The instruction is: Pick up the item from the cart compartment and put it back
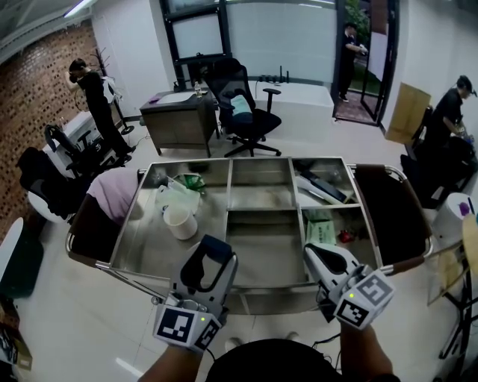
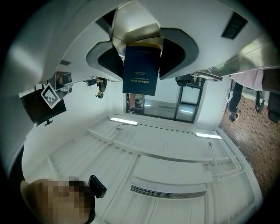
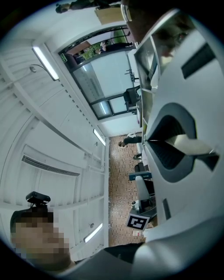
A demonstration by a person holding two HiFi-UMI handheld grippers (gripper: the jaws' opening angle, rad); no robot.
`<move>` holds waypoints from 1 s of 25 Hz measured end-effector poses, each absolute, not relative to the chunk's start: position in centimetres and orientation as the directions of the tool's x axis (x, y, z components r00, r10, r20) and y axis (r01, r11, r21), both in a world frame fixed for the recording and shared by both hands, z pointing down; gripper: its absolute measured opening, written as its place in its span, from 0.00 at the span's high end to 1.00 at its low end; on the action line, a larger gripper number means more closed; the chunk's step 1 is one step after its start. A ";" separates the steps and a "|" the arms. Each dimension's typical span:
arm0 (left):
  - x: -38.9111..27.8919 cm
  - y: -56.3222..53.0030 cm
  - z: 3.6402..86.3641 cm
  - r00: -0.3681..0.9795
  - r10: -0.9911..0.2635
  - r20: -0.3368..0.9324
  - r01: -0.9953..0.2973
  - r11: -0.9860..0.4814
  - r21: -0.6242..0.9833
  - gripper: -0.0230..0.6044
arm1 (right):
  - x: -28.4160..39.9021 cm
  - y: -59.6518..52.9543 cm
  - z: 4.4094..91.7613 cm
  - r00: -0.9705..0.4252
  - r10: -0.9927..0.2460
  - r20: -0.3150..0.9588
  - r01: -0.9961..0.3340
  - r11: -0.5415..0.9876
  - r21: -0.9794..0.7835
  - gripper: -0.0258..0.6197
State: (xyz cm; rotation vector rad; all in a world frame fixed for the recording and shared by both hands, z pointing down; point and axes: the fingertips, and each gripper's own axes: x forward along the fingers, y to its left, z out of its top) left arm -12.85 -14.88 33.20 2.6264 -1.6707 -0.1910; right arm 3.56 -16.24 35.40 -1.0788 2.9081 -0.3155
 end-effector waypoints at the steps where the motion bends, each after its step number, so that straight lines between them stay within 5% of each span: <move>1: -12.8 -14.9 33.3 0.416 -0.905 -0.090 -0.902 -0.423 0.087 0.56 | 3.5 -16.2 35.4 -0.761 -0.647 0.047 -0.642 0.741 -0.199 0.93; 25: -11.7 -14.7 33.7 0.434 -0.898 -0.078 -0.895 -0.439 0.078 0.56 | 4.0 -16.1 35.9 -0.754 -0.655 0.047 -0.648 0.730 -0.217 0.93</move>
